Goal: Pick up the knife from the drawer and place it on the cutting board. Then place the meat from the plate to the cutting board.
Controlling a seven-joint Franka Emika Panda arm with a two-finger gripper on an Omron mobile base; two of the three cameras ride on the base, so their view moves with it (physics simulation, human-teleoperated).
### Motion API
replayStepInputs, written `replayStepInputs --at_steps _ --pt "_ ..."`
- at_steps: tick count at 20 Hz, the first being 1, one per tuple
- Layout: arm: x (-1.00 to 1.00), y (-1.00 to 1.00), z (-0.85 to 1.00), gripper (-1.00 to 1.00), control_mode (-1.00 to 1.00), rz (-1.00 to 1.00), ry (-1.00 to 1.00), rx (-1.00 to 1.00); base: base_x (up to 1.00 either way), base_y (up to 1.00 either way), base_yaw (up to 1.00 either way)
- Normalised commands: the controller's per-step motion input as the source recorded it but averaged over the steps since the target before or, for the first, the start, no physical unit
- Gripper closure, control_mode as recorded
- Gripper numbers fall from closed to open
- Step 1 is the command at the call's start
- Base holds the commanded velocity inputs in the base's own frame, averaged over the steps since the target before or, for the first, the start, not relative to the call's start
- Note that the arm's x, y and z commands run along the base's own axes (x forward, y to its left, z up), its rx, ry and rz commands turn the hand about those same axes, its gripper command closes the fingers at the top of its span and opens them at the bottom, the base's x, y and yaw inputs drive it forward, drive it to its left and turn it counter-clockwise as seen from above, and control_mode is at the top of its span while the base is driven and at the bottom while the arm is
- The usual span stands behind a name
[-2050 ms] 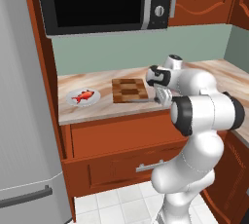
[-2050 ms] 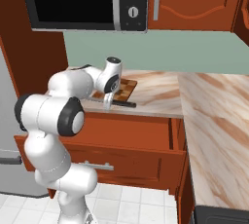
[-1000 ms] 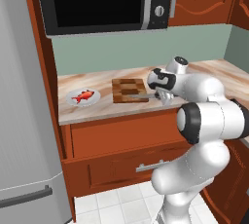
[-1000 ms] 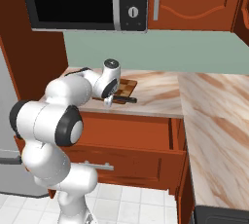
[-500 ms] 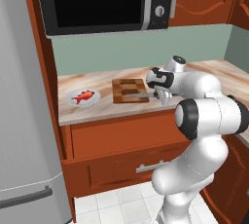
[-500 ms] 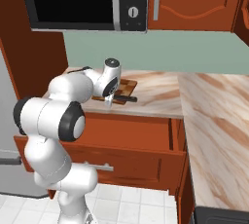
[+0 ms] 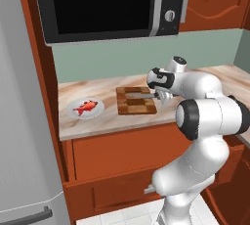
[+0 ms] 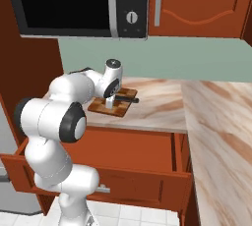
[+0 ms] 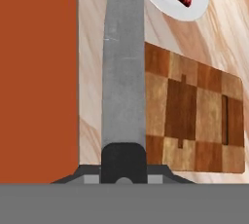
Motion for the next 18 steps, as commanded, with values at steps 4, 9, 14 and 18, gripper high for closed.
replayStepInputs --at_steps 4,9,14,18 --pt "0.0 0.0 0.0 1.0 1.0 0.0 0.0 0.0 0.26 0.0 0.0" --pt "0.0 0.0 0.0 1.0 1.0 0.0 0.0 0.0 0.1 0.0 0.0" --pt "0.0 0.0 0.0 1.0 1.0 0.0 0.0 0.0 0.22 0.0 0.0" --pt "0.0 0.0 0.0 1.0 1.0 0.0 0.0 0.0 0.37 0.0 0.0"
